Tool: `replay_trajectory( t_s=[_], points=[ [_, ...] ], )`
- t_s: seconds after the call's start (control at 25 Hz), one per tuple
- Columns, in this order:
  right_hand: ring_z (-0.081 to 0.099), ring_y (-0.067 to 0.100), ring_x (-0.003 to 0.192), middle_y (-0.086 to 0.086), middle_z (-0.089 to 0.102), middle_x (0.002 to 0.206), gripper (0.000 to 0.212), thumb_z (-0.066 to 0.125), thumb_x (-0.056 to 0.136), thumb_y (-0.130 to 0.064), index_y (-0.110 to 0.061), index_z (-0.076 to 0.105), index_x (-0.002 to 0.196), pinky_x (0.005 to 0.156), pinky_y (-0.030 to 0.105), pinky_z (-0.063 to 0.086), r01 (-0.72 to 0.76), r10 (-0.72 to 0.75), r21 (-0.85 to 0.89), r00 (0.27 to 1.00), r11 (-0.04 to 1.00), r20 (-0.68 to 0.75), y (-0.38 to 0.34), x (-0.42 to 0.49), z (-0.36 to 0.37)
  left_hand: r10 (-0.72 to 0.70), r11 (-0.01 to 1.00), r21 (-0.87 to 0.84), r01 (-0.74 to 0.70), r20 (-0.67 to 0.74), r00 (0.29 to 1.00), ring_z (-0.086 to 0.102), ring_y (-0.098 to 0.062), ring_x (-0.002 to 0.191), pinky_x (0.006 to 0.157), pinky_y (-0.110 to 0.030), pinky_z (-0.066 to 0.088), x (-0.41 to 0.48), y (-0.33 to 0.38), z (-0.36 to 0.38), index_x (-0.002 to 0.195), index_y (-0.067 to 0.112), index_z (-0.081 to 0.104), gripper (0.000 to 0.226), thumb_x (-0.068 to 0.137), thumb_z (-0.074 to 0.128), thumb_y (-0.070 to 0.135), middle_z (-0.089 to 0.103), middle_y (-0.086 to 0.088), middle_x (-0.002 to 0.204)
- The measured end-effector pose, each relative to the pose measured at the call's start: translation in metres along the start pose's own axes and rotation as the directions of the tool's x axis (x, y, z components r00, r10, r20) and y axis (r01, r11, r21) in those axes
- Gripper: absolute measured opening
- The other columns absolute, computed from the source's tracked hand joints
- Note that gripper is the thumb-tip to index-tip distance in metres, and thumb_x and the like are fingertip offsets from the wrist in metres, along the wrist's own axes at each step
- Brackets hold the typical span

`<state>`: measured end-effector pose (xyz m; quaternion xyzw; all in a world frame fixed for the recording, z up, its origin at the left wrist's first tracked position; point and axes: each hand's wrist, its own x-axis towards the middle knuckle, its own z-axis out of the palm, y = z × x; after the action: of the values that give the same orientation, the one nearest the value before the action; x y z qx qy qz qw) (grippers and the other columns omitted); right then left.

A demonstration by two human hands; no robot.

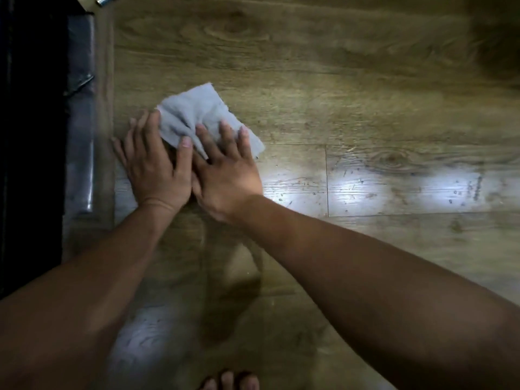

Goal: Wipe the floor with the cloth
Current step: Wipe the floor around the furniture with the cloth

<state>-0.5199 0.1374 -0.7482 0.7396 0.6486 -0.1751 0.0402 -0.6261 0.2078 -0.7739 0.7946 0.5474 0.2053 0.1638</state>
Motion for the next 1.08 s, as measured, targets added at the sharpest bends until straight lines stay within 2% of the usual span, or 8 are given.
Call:
replay_trajectory(
  t_s=[0.16,0.32,0.48,0.56,0.64,0.8,0.96,1.08],
  points=[
    [0.006,0.02,0.151,-0.007,0.011,0.163,0.059,0.01,0.096,-0.058,-0.039,0.016,0.152,0.112,0.065,-0.013,-0.223,0.219,-0.071,0.974,0.972,-0.066,0.097,-0.05,0.0,0.047,0.993,-0.107,-0.05,-0.032,0.998,0.039,-0.034,0.139,0.119,-0.059,0.01,-0.003,-0.001,-0.005,0.142,0.003,0.046,0.062,0.093,0.045,0.042,0.044,-0.018,0.148],
    [0.006,0.015,0.15,-0.008,0.006,0.163,0.069,0.006,0.088,-0.067,-0.041,0.012,0.152,0.113,0.068,-0.006,-0.69,0.69,-0.027,0.723,0.724,0.038,0.238,-0.152,-0.004,0.022,0.991,-0.129,-0.022,0.004,1.0,0.037,-0.031,0.141,0.118,-0.058,0.0,-0.002,0.001,-0.004,0.142,0.005,0.044,0.062,0.093,0.044,0.042,0.041,-0.015,0.15],
    [0.012,0.031,0.149,0.005,0.015,0.162,0.06,0.015,0.094,-0.059,-0.035,0.022,0.148,0.109,0.073,0.002,-0.824,0.82,0.098,0.566,0.559,0.082,0.239,-0.148,-0.011,0.006,0.976,-0.218,-0.007,-0.005,1.0,0.04,-0.036,0.137,0.121,-0.057,0.007,-0.003,0.005,-0.006,0.142,-0.003,0.042,0.069,0.091,0.045,0.044,0.045,-0.022,0.144],
    [0.007,0.036,0.149,0.009,0.012,0.163,0.061,0.019,0.097,-0.054,-0.029,0.017,0.153,0.112,0.068,0.002,-0.787,0.786,0.094,0.615,0.609,0.055,0.186,-0.115,-0.004,-0.086,0.932,-0.356,0.07,-0.03,0.996,0.047,-0.033,0.13,0.119,-0.042,0.025,-0.002,0.004,-0.018,0.141,-0.005,0.043,0.068,0.092,0.046,0.042,0.05,-0.023,0.139],
    [0.0,0.038,0.149,0.01,0.007,0.163,0.062,0.021,0.098,-0.053,-0.027,0.014,0.154,0.114,0.065,-0.002,-0.647,0.649,0.082,0.761,0.758,-0.003,0.117,-0.088,0.005,-0.241,0.823,-0.537,0.186,-0.034,0.97,0.056,-0.019,0.115,0.101,-0.019,0.039,0.003,0.002,-0.03,0.135,-0.002,0.05,0.058,0.096,0.043,0.039,0.06,-0.019,0.129],
    [-0.016,0.044,0.145,0.006,0.0,0.163,0.065,0.024,0.097,-0.053,-0.026,0.011,0.154,0.105,0.066,-0.021,-0.26,0.26,0.093,0.965,0.961,0.015,-0.044,-0.041,0.017,-0.287,0.741,-0.646,0.181,-0.061,0.956,0.053,-0.009,0.096,0.092,-0.033,0.045,0.022,-0.011,-0.051,0.117,0.005,0.06,0.046,0.099,0.034,0.038,0.059,0.001,0.102],
    [-0.015,0.041,0.146,0.004,0.002,0.164,0.063,0.026,0.096,-0.053,-0.028,0.016,0.154,0.1,0.073,-0.022,0.035,-0.042,0.054,0.991,0.998,0.126,-0.123,-0.033,0.021,-0.194,0.854,-0.486,0.184,0.03,0.98,0.054,0.019,0.083,0.081,-0.008,0.04,0.005,-0.017,-0.058,0.118,0.004,0.064,0.046,0.093,0.046,0.038,0.059,0.019,0.093],
    [-0.001,0.027,0.151,-0.005,0.01,0.163,0.056,0.021,0.097,-0.052,-0.035,0.026,0.15,0.103,0.073,-0.014,-0.03,0.029,0.054,0.999,0.998,0.026,-0.045,-0.051,0.023,-0.098,0.899,-0.418,0.132,0.102,0.99,0.059,0.011,0.103,0.096,-0.016,0.044,-0.015,-0.007,-0.051,0.126,0.002,0.062,0.056,0.092,0.045,0.043,0.067,0.002,0.11]
  ],
)
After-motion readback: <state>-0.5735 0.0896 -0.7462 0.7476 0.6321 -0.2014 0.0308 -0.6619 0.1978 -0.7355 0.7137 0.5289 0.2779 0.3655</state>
